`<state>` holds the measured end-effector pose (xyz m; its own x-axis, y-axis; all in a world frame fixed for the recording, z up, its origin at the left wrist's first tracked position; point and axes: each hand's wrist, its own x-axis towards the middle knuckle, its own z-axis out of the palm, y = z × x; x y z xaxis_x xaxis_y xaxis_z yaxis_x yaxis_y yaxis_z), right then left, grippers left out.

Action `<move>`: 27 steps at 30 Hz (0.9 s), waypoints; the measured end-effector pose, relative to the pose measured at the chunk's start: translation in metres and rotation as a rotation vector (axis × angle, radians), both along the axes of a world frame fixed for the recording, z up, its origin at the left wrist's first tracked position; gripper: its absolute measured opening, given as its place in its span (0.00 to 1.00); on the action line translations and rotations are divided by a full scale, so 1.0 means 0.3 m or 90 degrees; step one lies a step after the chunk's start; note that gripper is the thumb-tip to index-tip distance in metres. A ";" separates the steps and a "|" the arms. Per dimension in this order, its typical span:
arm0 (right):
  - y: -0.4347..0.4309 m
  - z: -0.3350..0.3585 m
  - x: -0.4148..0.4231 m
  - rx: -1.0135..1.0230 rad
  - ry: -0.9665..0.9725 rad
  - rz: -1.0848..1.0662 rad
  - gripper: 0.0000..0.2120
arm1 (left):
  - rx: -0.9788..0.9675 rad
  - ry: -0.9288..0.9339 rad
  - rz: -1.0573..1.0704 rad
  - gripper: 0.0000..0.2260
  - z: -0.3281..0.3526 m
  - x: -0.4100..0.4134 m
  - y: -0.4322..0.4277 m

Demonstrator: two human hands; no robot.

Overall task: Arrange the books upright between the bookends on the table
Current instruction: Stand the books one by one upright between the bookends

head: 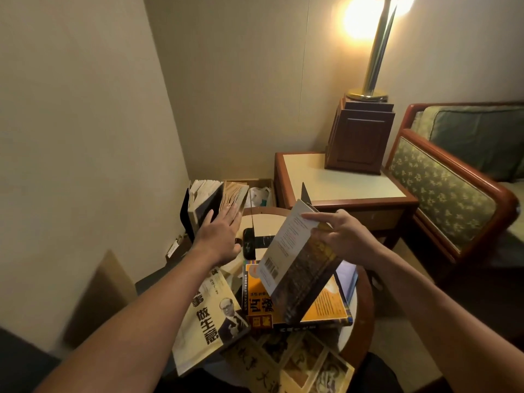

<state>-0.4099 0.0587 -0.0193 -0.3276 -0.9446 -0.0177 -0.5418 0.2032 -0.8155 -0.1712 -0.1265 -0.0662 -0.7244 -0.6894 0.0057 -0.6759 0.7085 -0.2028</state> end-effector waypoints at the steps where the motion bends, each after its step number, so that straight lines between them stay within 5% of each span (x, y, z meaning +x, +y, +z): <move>1: -0.011 0.002 0.015 0.003 0.014 -0.010 0.17 | 0.003 0.008 0.006 0.38 0.006 0.013 -0.003; 15: -0.240 0.144 0.276 -0.057 0.102 -0.017 0.18 | 0.065 0.087 0.086 0.51 0.010 0.165 -0.127; 27: -0.526 0.084 0.449 -0.025 0.283 -0.096 0.26 | 0.019 0.259 0.013 0.37 -0.017 0.203 -0.147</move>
<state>-0.2751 -0.0991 0.0060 -0.4287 -0.8831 0.1909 -0.8074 0.2796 -0.5195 -0.1104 -0.1706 -0.0714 -0.6530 -0.7081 0.2686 -0.7108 0.6955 0.1052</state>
